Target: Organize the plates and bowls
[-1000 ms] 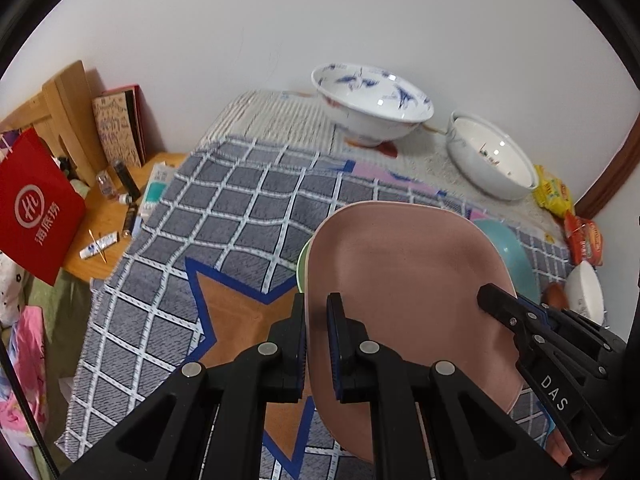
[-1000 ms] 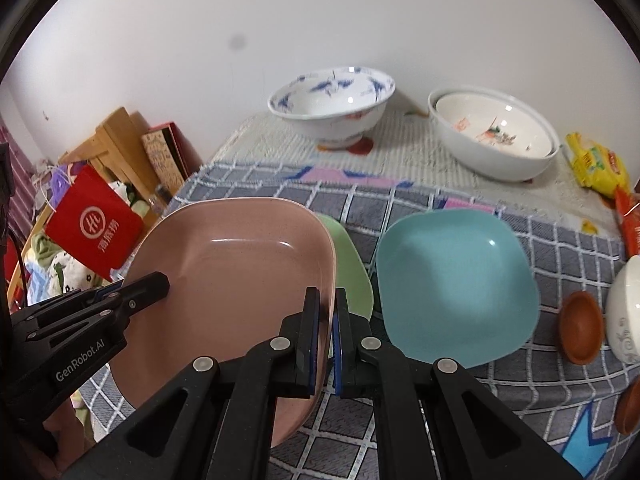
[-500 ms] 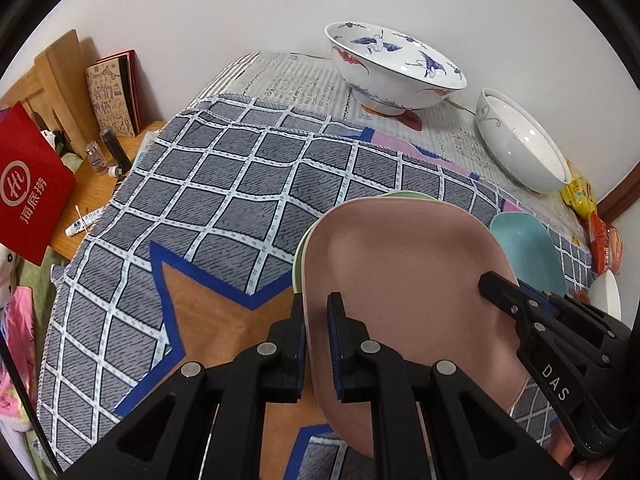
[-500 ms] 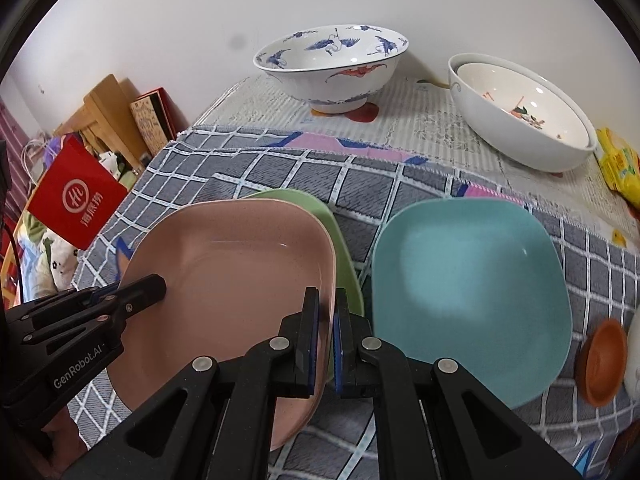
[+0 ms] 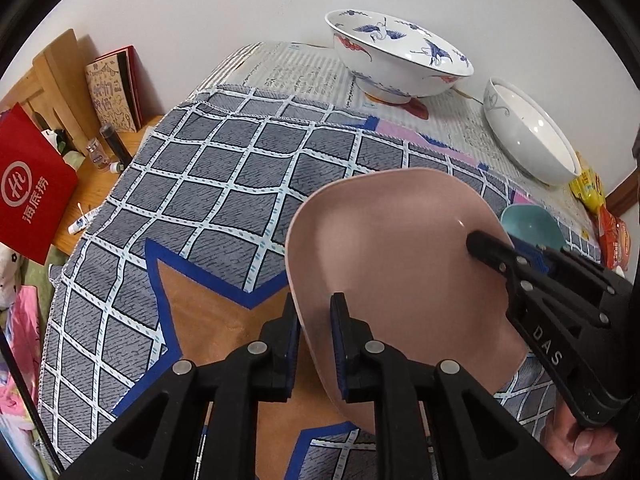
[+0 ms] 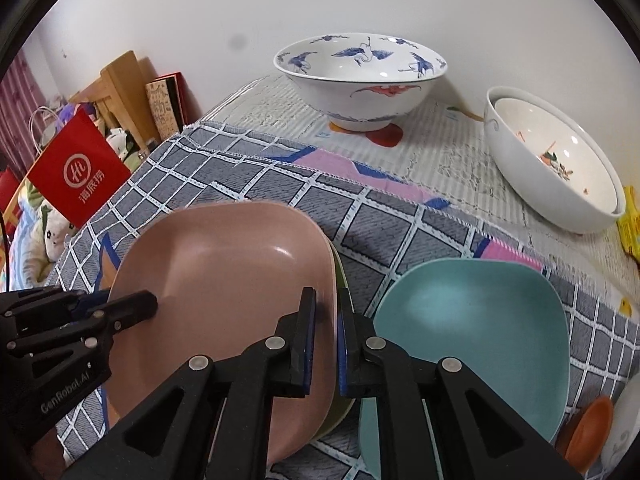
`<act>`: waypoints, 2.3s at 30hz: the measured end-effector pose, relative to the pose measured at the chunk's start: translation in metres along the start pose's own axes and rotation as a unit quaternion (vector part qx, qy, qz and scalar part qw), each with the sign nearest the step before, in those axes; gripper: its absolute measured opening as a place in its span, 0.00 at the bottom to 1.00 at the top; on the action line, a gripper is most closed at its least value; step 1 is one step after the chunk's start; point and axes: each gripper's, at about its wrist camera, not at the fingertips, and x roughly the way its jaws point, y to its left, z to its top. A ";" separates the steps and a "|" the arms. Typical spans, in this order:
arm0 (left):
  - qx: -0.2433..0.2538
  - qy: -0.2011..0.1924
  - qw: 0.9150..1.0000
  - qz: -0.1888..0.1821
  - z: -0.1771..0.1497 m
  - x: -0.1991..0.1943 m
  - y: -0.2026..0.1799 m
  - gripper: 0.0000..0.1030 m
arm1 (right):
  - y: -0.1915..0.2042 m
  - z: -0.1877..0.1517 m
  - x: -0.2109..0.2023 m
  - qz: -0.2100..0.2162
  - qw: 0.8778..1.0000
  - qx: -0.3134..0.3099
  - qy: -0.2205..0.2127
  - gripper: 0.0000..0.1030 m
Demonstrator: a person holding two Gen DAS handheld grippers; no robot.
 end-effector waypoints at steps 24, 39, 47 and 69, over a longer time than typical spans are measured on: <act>0.057 -0.023 0.998 -0.019 -0.017 -0.048 -0.048 0.39 | -0.050 -0.050 -0.104 -0.065 0.993 0.067 -0.070 0.34; 0.125 -0.049 0.991 -0.029 0.013 -0.053 -0.127 0.49 | -0.132 -0.091 -0.145 -0.104 0.980 0.147 -0.084 0.37; 0.151 -0.043 0.987 -0.030 0.029 -0.028 -0.147 0.49 | -0.131 -0.085 -0.114 -0.084 0.983 0.145 -0.071 0.37; 0.175 0.013 0.984 -0.025 0.055 0.048 -0.171 0.40 | -0.138 -0.070 -0.039 -0.078 0.989 0.128 -0.013 0.21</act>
